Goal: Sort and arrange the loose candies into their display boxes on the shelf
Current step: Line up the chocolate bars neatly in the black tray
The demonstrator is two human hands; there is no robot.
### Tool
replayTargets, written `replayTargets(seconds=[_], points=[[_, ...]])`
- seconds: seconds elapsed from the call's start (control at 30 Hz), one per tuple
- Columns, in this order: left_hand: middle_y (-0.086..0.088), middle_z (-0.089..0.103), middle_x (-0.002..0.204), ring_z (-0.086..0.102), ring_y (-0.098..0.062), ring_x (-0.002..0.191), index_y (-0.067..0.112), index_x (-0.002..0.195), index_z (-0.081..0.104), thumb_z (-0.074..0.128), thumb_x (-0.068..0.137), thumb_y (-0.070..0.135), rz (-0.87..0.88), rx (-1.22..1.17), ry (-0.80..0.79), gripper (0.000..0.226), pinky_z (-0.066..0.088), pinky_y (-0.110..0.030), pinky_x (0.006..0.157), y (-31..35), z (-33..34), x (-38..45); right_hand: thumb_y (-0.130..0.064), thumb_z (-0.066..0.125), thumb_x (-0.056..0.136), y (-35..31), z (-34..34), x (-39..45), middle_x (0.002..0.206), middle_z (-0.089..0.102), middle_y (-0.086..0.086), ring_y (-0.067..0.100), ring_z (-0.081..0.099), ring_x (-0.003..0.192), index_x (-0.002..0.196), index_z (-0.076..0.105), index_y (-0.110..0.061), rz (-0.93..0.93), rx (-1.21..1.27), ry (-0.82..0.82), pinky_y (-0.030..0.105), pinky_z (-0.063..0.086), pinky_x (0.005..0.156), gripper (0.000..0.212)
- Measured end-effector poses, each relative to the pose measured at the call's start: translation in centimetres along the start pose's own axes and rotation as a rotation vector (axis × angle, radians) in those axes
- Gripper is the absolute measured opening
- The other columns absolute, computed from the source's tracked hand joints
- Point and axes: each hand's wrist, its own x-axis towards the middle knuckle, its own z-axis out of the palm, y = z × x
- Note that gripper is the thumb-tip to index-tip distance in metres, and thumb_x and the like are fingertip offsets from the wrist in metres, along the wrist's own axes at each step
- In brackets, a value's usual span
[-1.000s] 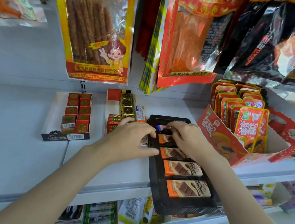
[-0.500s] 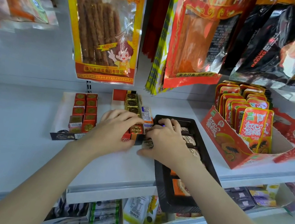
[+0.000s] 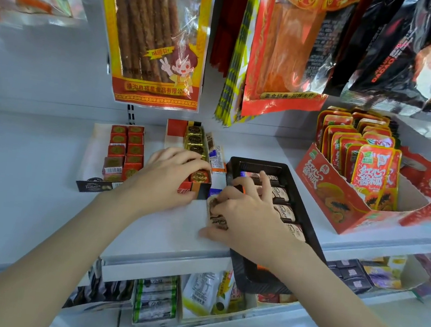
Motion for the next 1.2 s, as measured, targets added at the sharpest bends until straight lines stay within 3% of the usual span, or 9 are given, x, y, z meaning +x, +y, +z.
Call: replayTargets(seconds=[0.13, 0.23, 0.37, 0.6, 0.7, 0.77, 0.87, 1.07, 1.2], points=[[0.009, 0.032, 0.144, 0.02, -0.013, 0.135, 0.03, 0.135, 0.037, 0.055, 0.088, 0.025, 0.038, -0.015, 0.076, 0.051, 0.013, -0.035, 0.112, 0.4, -0.1, -0.8, -0.061, 0.052, 0.078, -1.2, -0.3, -2.6, 0.121, 0.054, -0.002, 0.027, 0.029, 0.13, 0.116, 0.058, -0.017, -0.087, -0.085, -0.05, 0.062, -0.008, 0.109, 0.058], [0.007, 0.04, 0.139, 0.028, -0.014, 0.132, 0.025, 0.132, 0.044, 0.054, 0.088, 0.018, 0.038, -0.047, 0.155, 0.046, 0.018, -0.033, 0.109, 0.5, -0.3, -1.6, -0.04, 0.072, 0.063, -2.0, 0.9, -3.2, 0.075, 0.065, -0.003, 0.025, 0.059, 0.09, 0.076, 0.069, -0.018, -0.148, -0.151, 0.151, 0.058, 0.024, 0.106, 0.025], [0.001, 0.052, 0.126, 0.042, -0.019, 0.117, 0.018, 0.122, 0.055, 0.053, 0.086, 0.011, 0.021, -0.073, 0.28, 0.037, 0.03, -0.037, 0.102, 0.0, -0.7, -2.3, -0.023, 0.057, 0.066, -1.9, -0.4, -3.4, 0.047, 0.053, 0.0, 0.022, 0.053, 0.056, 0.051, 0.058, -0.015, -0.094, 0.061, 0.415, 0.029, 0.043, 0.06, 0.017], [0.0, 0.056, 0.121, 0.045, -0.021, 0.119, 0.017, 0.119, 0.057, 0.048, 0.089, 0.011, 0.02, -0.04, 0.325, 0.032, 0.022, -0.035, 0.103, 2.5, -0.4, -0.5, -0.011, 0.057, 0.087, 5.8, -3.6, -1.5, 0.08, 0.07, 0.01, 0.022, 0.069, 0.064, 0.086, 0.067, -0.005, 0.258, 0.889, 0.439, 0.04, 0.058, 0.069, 0.012], [0.0, 0.057, 0.126, 0.047, -0.021, 0.12, 0.016, 0.122, 0.056, 0.046, 0.09, 0.012, 0.104, -0.019, 0.289, 0.034, 0.018, -0.03, 0.106, 4.2, 0.2, 0.8, -0.01, 0.057, 0.086, 8.9, -3.0, -0.8, 0.088, 0.067, 0.018, 0.024, 0.069, 0.083, 0.09, 0.064, 0.005, 0.352, 1.284, 0.505, 0.026, 0.057, 0.078, 0.017], [0.0, 0.05, 0.137, 0.042, -0.017, 0.128, 0.015, 0.131, 0.049, 0.04, 0.094, 0.02, 0.163, 0.027, 0.204, 0.038, 0.006, -0.025, 0.111, 5.1, 1.1, 1.3, -0.019, 0.061, 0.086, 10.0, -2.0, -0.2, 0.082, 0.065, 0.012, 0.014, 0.066, 0.075, 0.086, 0.064, 0.003, 0.419, 1.147, 0.524, 0.015, 0.053, 0.069, 0.022], [0.003, 0.031, 0.15, 0.027, -0.007, 0.137, 0.02, 0.14, 0.036, 0.031, 0.099, 0.032, 0.202, 0.125, 0.048, 0.044, -0.007, -0.025, 0.111, 5.5, 2.2, 1.5, -0.013, 0.063, 0.084, 10.8, -0.3, 1.0, 0.083, 0.066, 0.004, 0.019, 0.065, 0.077, 0.083, 0.062, -0.01, 0.452, 0.97, 0.532, 0.035, 0.055, 0.078, 0.003], [0.003, 0.028, 0.151, 0.025, -0.007, 0.138, 0.022, 0.14, 0.036, 0.035, 0.097, 0.032, 0.192, 0.101, 0.007, 0.044, -0.003, -0.028, 0.114, 5.2, 2.1, 1.7, -0.004, 0.056, 0.087, 11.3, 1.4, 3.2, 0.101, 0.065, 0.01, 0.022, 0.061, 0.079, 0.094, 0.059, -0.009, 0.419, 0.94, 0.444, 0.043, 0.054, 0.076, 0.008], [0.004, 0.032, 0.149, 0.029, -0.007, 0.136, 0.022, 0.138, 0.04, 0.037, 0.096, 0.032, 0.183, 0.07, 0.005, 0.043, 0.0, -0.026, 0.114, 5.1, 2.1, 1.9, -0.003, 0.052, 0.089, 10.8, 2.2, 3.9, 0.102, 0.056, 0.004, 0.013, 0.052, 0.091, 0.094, 0.065, -0.006, 0.328, 0.694, 0.386, 0.015, 0.037, 0.078, 0.014]])
